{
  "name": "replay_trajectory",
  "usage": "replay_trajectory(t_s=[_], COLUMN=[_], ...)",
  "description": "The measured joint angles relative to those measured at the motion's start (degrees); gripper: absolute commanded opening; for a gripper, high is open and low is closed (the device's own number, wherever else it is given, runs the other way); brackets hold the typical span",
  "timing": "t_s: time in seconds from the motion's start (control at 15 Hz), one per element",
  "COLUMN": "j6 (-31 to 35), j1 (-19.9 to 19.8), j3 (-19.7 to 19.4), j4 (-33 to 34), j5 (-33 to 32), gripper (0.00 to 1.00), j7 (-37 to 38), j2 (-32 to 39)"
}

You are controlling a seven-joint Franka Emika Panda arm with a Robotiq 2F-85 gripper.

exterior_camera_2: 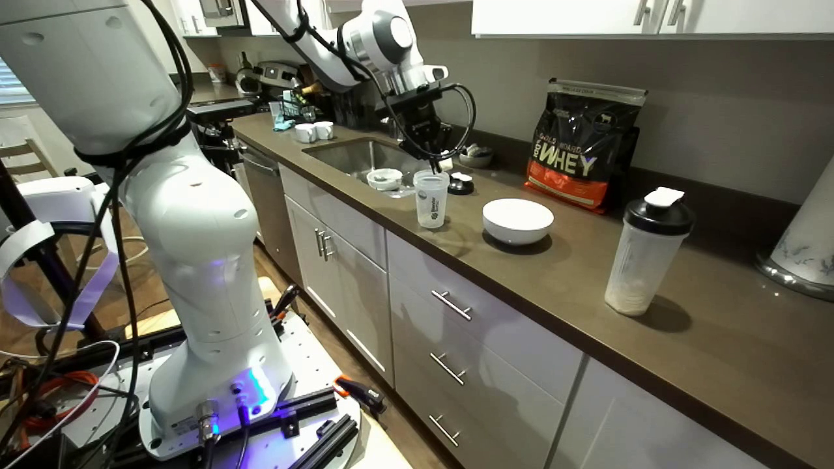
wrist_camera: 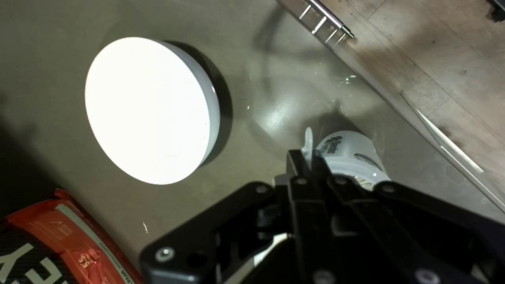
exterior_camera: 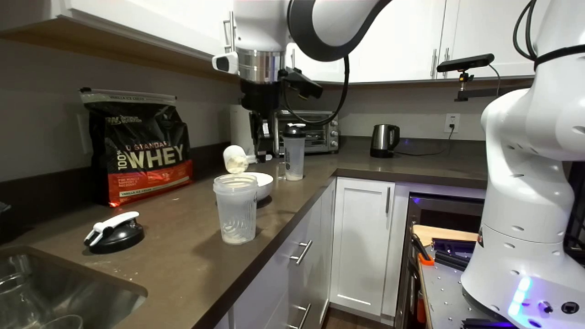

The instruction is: Take one scoop of whey powder from the bowl and put it in the cup on the left

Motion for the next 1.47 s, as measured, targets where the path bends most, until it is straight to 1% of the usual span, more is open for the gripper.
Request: replay_trajectory(t_s=[0.4,1.47], j6=[0.0,0.59], j1=[0.01,0.01], j3=[0.63,0.84], j4=[-0.22,-0.22], j5=[-1.13,-4.13], gripper=[0.01,0.01], j7=[1.21,3.99], j2=[0.5,1.73])
